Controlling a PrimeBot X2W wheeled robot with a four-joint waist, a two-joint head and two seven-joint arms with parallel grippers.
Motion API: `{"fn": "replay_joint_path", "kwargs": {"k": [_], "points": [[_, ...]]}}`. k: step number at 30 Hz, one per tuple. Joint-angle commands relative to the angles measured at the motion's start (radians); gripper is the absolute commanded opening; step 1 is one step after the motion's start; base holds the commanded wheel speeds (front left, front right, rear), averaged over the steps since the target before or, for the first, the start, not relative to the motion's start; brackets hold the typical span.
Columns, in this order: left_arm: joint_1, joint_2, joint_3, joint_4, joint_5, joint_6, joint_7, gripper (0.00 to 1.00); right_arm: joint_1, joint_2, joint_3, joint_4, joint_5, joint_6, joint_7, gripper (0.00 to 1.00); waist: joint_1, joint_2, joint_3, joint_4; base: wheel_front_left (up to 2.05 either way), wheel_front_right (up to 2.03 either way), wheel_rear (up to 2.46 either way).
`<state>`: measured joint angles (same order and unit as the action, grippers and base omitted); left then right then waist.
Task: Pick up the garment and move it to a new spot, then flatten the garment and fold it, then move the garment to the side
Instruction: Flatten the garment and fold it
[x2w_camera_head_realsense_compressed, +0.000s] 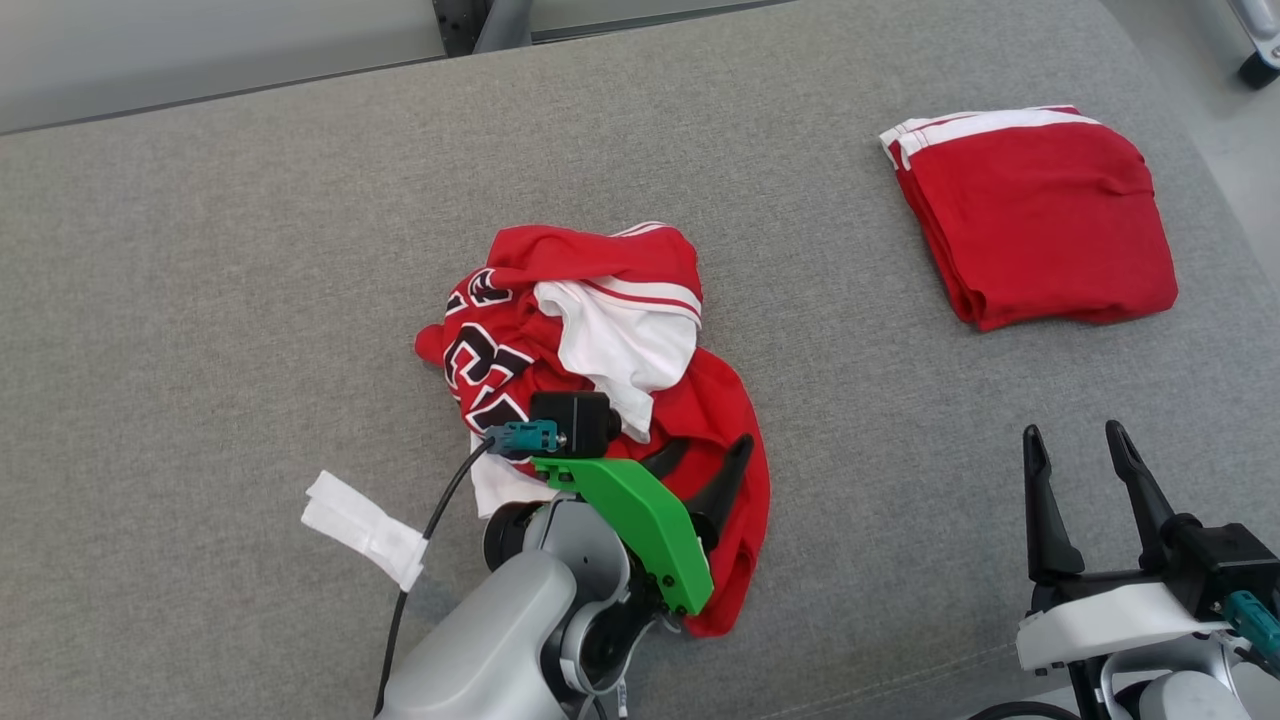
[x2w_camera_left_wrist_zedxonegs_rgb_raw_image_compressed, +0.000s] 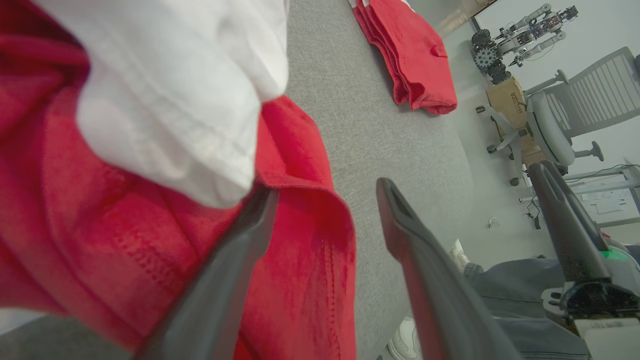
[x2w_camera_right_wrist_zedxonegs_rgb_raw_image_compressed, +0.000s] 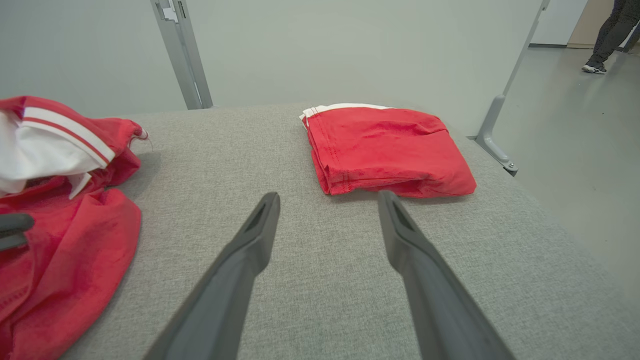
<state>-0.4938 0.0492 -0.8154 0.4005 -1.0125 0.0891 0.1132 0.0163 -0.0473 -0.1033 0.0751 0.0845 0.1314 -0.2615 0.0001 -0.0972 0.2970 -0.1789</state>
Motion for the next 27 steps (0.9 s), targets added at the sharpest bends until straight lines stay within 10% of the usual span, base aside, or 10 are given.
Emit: {"fn": "replay_joint_path", "kwargs": {"k": [1,10,16,27], "points": [[-0.015,0.003,-0.005,0.009,-0.011,0.004,0.0,1.0,-0.001,-0.002,0.002,0.004,0.003,-0.001,-0.002,1.0,-0.0001,-0.0002,-0.004,-0.001,0.0,0.0,0.0],[-0.043,0.003,-0.025,0.125,-0.019,0.016,-0.021,0.93,-0.005,-0.003,0.011,0.007,0.002,-0.001,-0.002,1.0,-0.0001,-0.0002,-0.008,-0.014,0.0,0.0,0.0],[-0.064,0.003,-0.059,0.181,-0.025,-0.001,-0.054,0.0,-0.007,-0.002,0.013,0.008,0.001,-0.001,-0.002,1.0,-0.0001,-0.0002,-0.002,-0.024,0.0,0.0,0.0],[-0.091,0.025,-0.114,0.209,0.024,-0.039,-0.141,0.0,0.015,-0.003,0.004,0.016,0.012,-0.001,-0.002,1.0,-0.0001,-0.0002,-0.015,-0.018,0.0,0.0,0.0]]}}
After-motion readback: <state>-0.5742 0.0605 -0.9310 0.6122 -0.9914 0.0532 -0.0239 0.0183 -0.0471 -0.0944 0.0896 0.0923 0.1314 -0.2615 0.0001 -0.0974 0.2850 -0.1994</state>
